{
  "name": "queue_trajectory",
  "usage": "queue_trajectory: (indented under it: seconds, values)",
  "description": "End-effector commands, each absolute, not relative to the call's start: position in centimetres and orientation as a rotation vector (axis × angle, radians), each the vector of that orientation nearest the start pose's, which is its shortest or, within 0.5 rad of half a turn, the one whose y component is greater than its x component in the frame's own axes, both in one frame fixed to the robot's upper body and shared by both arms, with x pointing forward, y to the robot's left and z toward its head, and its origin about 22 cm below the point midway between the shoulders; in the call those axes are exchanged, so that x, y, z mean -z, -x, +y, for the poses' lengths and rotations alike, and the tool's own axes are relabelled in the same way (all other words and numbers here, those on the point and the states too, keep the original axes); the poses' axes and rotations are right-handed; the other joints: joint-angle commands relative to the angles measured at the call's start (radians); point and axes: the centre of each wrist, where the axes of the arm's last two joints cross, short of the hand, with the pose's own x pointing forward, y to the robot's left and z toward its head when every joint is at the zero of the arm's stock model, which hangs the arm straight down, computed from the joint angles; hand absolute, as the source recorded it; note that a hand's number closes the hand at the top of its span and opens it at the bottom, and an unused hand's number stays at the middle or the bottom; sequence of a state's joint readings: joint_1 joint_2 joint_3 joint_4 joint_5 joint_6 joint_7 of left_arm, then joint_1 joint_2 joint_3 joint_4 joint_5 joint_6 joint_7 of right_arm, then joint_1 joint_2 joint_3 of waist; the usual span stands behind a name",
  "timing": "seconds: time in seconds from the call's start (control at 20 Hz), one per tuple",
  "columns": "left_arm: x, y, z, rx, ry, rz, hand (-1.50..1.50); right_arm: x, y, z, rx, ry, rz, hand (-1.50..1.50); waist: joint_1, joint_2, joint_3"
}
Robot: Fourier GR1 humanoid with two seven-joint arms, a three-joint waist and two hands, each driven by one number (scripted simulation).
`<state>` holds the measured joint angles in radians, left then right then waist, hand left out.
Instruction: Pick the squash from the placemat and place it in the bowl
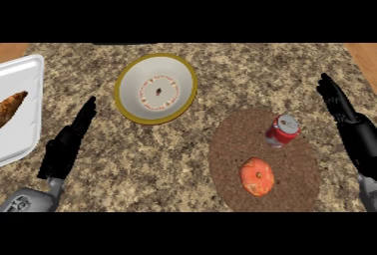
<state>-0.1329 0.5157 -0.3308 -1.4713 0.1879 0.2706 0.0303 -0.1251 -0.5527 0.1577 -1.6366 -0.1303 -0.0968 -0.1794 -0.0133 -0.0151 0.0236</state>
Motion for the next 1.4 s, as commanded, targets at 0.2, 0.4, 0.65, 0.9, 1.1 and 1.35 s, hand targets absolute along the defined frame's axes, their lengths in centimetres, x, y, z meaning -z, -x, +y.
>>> queue_trajectory:
  seconds: [0.2, 0.4, 0.65, 0.9, 1.1, 1.35]
  values:
    - [-6.9, -28.8, 27.2, 0.241, -0.390, -1.684, 0.00, -5.0, -26.8, -29.0, -0.277, -0.462, -1.872, 1.50, 0.037, 0.023, -0.015]
    - [-7.0, -28.5, 27.5, 0.171, -0.381, -1.647, 0.00, -1.1, -25.1, -35.9, 0.089, 0.067, -1.836, -1.50, 0.013, 0.019, -0.018]
    - [-8.4, -29.0, 26.7, 0.146, -0.384, -1.664, 0.00, 0.2, -22.9, -39.3, -0.256, -0.257, -1.992, -1.50, 0.016, 0.015, -0.021]
    - [-7.2, -28.3, 27.9, 0.143, -0.419, -1.648, 0.00, -5.4, -23.8, -41.9, -0.584, -0.118, -1.931, -1.50, 0.011, 0.013, -0.024]
    - [-6.9, -28.5, 26.7, 0.172, -0.394, -1.638, 0.00, -8.2, -24.9, -40.0, -0.804, -0.019, -1.852, -1.50, 0.010, 0.013, -0.025]
    - [-7.4, -28.0, 25.4, 0.159, -0.372, -1.667, 0.00, -11.5, -26.2, -37.3, -1.046, 0.100, -1.692, -1.50, 0.024, 0.013, -0.025]
